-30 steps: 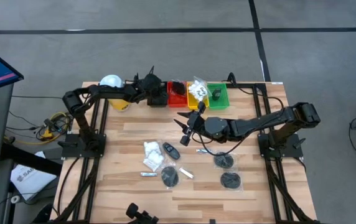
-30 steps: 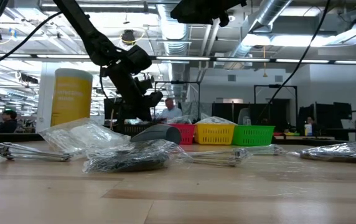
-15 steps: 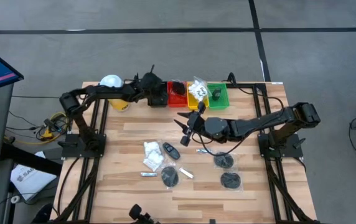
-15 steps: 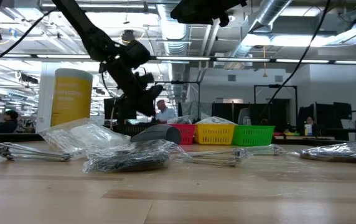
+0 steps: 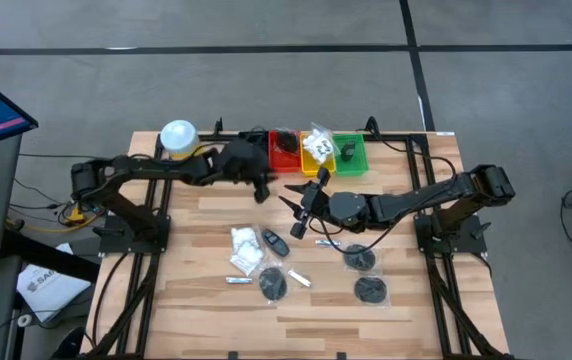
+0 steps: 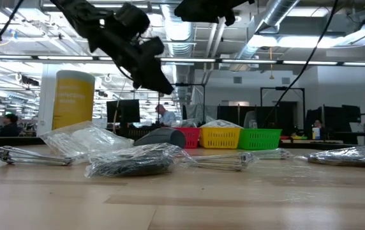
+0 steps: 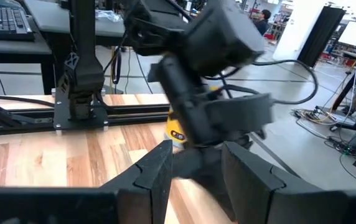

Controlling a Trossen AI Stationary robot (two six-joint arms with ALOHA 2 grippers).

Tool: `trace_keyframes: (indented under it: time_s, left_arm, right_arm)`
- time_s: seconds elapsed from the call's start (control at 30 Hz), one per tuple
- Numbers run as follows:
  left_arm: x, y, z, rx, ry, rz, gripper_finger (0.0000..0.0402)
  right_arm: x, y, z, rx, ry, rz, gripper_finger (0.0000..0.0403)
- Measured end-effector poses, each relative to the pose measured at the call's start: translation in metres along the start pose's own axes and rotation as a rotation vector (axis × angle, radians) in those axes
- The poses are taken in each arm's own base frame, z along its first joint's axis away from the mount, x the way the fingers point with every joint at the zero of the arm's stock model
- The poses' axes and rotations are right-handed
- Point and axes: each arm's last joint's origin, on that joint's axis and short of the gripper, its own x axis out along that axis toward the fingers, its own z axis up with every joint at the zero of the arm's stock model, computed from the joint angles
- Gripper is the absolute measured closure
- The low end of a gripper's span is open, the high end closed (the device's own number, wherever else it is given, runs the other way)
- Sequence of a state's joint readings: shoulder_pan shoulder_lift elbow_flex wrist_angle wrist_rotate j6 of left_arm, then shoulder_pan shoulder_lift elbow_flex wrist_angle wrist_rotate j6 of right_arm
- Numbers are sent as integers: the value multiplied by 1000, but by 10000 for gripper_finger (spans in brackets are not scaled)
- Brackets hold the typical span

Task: Pick & Place Travel size toiletries
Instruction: Put the cotton pack into the yellow bin

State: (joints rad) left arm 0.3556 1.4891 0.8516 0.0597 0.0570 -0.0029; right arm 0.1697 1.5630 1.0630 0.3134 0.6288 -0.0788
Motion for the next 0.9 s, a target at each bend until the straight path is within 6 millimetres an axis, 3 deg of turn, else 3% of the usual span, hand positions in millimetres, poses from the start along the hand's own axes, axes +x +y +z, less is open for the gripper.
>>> trace_keyframes:
  time_s: [0.43,0.77,0.9]
  left_arm:
    - [-16,-79,-44,198,84,-299,302]
    - [-23,-110,-67,297,131,-399,302]
    - [-25,-113,-78,301,178,-346,302]
  right_arm:
    - [-3,5,-4,-33,38,19,274]
    - [-4,6,-6,-47,56,24,274]
    - [-6,8,-7,-57,66,32,274]
